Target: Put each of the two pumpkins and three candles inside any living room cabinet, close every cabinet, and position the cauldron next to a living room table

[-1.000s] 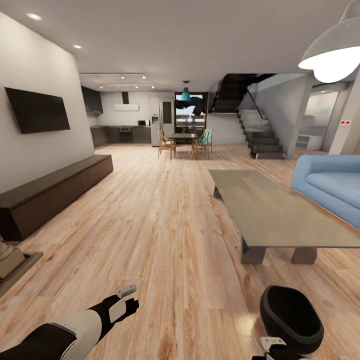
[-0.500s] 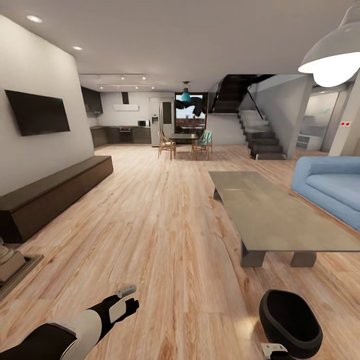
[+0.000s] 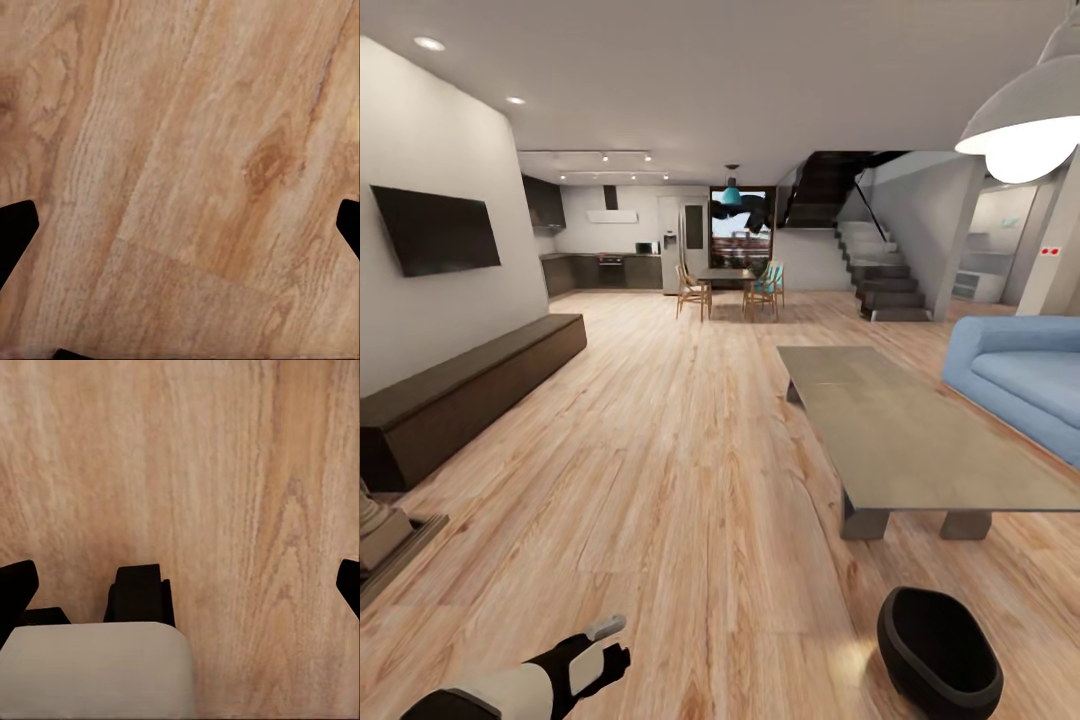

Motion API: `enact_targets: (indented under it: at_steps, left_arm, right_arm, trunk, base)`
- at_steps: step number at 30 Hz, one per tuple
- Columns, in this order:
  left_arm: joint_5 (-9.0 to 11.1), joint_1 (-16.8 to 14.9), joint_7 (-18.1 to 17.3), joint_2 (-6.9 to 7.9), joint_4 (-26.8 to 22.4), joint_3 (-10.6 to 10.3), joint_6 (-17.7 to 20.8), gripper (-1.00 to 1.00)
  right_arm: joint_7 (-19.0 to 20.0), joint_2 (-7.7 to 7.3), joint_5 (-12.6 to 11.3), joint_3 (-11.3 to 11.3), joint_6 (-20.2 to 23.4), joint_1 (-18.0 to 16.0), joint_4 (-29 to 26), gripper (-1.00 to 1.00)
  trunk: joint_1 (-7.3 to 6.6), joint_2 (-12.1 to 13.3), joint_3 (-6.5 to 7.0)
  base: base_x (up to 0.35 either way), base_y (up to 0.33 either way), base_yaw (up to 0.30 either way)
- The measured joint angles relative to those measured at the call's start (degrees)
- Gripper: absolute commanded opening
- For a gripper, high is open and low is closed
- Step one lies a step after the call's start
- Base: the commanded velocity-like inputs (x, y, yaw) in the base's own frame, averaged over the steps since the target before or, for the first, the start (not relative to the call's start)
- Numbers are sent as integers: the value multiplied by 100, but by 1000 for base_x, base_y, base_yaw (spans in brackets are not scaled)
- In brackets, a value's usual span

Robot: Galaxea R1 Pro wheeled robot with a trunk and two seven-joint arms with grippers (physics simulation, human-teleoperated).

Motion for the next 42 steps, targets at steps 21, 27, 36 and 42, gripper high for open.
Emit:
enact_targets:
  at_steps: [21, 27, 36, 42]
  left_arm:
    - [-16, 1026, 6, 107, 22, -11, 34, 100]
    - [-14, 1212, 1, 197, 19, -14, 32, 100]
    - [-10, 1483, 0, 224, 18, -16, 8, 100]
    - [-4, 1532, 0, 222, 18, -13, -1, 100]
  right_arm:
    - [-24, 0, 1, -3, 1, 149, 9, 100]
    - [-24, 0, 1, -4, 0, 149, 9, 100]
    - [-24, 0, 1, -4, -1, 149, 9, 100]
    - [-24, 0, 1, -4, -1, 149, 9, 100]
  trunk:
    - [-461, 842, 377]
    - [-593, 1083, 485]
    - [-791, 1444, 647]
    - [-923, 1685, 755]
  base:
    - [0, 0, 0]
    - [0, 0, 0]
    - [0, 0, 0]
    - [0, 0, 0]
